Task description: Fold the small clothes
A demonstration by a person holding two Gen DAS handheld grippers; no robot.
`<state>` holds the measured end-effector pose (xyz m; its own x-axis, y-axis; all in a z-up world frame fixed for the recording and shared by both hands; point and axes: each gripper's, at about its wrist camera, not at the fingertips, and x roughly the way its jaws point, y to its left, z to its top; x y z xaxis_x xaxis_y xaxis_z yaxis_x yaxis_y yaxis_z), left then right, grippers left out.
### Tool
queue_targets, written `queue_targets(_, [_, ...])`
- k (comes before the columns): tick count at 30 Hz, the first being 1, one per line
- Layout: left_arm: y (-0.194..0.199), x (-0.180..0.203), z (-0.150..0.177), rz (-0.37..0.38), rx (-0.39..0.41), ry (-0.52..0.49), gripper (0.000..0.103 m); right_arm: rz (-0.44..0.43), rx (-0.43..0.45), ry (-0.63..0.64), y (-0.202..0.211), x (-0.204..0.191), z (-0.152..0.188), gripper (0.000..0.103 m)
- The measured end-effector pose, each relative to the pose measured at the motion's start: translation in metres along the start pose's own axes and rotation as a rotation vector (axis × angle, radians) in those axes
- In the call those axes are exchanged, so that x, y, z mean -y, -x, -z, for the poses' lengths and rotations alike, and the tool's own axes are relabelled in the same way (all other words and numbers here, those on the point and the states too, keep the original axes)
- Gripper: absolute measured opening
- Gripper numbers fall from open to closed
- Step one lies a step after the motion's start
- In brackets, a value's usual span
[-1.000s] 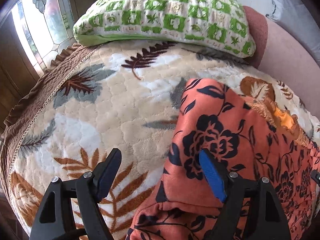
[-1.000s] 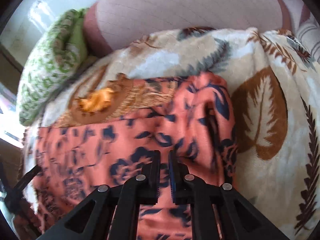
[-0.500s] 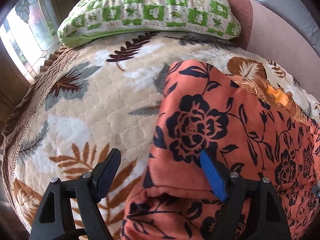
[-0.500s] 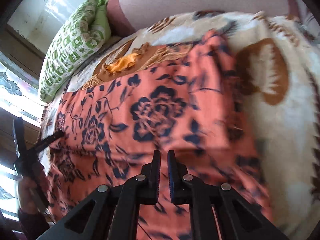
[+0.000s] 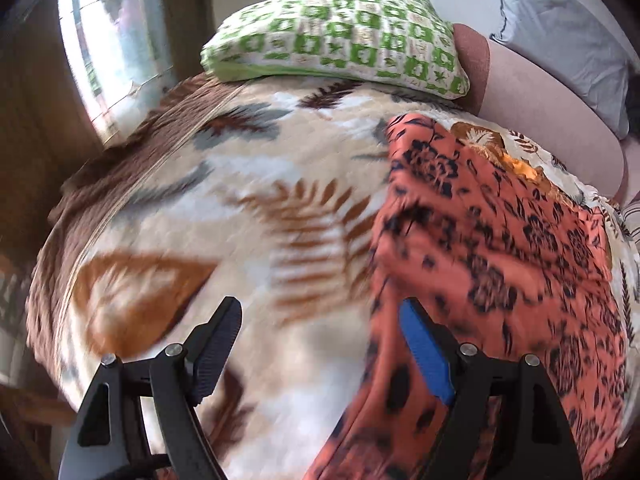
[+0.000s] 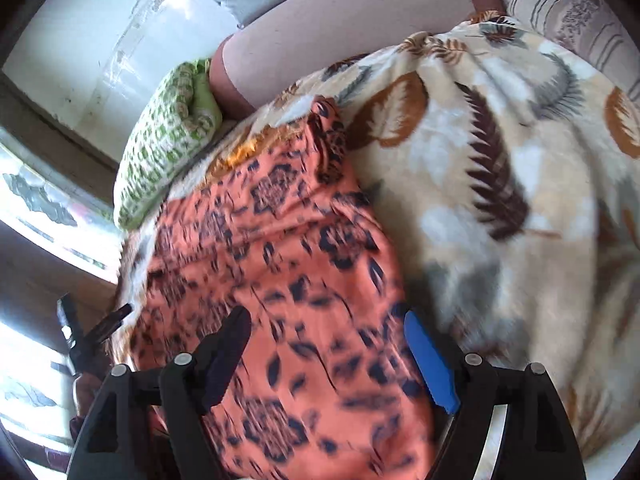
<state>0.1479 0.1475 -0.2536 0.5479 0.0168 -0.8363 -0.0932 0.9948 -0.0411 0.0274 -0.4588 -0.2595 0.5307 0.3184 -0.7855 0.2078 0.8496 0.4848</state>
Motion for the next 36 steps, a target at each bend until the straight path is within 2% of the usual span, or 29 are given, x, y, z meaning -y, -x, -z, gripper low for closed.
queue_targets(4, [0.029,-0.024,0.041,0.014,-0.054,0.003,0.082,0.015,-0.037,-0.012,0.009,0.007,0.017,0.082])
queue_targets(7, [0.044,-0.025,0.058,0.057,-0.087,-0.026,0.082,0.015,-0.036,-0.035,0.016,0.012,0.026,0.082])
queue_targets(10, [0.046,-0.023,0.064,0.038,-0.096,-0.063,0.082,0.03,-0.037,-0.055,0.022,0.015,0.034,0.082])
queue_targets(11, [0.041,-0.021,0.067,0.034,-0.128,-0.083,0.081,0.027,-0.039,-0.062,0.024,0.017,0.036,0.082])
queue_targets(15, [0.036,-0.016,0.082,0.123,-0.193,-0.097,0.08,0.039,-0.052,-0.065,0.032,0.021,0.044,0.082])
queue_targets(16, [0.035,-0.014,0.086,0.143,-0.204,-0.104,0.077,0.042,-0.055,-0.065,0.034,0.022,0.045,0.082])
queue_targets(18, [0.031,-0.011,0.094,0.171,-0.23,-0.121,0.063,0.041,-0.064,-0.068,0.036,0.024,0.048,0.082])
queue_targets(20, [0.022,-0.01,0.102,0.185,-0.274,-0.117,0.035,0.043,-0.079,-0.07,0.035,0.026,0.051,0.082])
queue_targets(21, [0.017,-0.012,0.104,0.195,-0.298,-0.102,0.031,0.049,-0.085,-0.07,0.035,0.027,0.052,0.082])
queue_targets(25, [0.016,-0.024,0.102,0.181,-0.311,-0.02,0.033,0.072,-0.126,-0.091,0.028,0.035,0.057,0.082])
queue_targets(28, [0.015,-0.027,0.101,0.171,-0.318,-0.006,0.053,0.078,-0.148,-0.121,0.023,0.045,0.059,0.082])
queue_targets(32, [0.009,-0.025,0.104,0.172,-0.346,0.004,0.053,0.071,-0.162,-0.14,0.019,0.05,0.058,0.082])
queue_targets(33, [0.009,-0.024,0.105,0.173,-0.342,0.005,0.052,0.072,-0.162,-0.138,0.019,0.05,0.059,0.082])
queue_targets(35, [0.009,-0.022,0.104,0.174,-0.335,-0.002,0.03,0.073,-0.173,-0.136,0.015,0.049,0.059,0.082])
queue_targets(36, [0.01,-0.021,0.104,0.181,-0.334,-0.004,0.026,0.073,-0.184,-0.138,0.013,0.049,0.059,0.082])
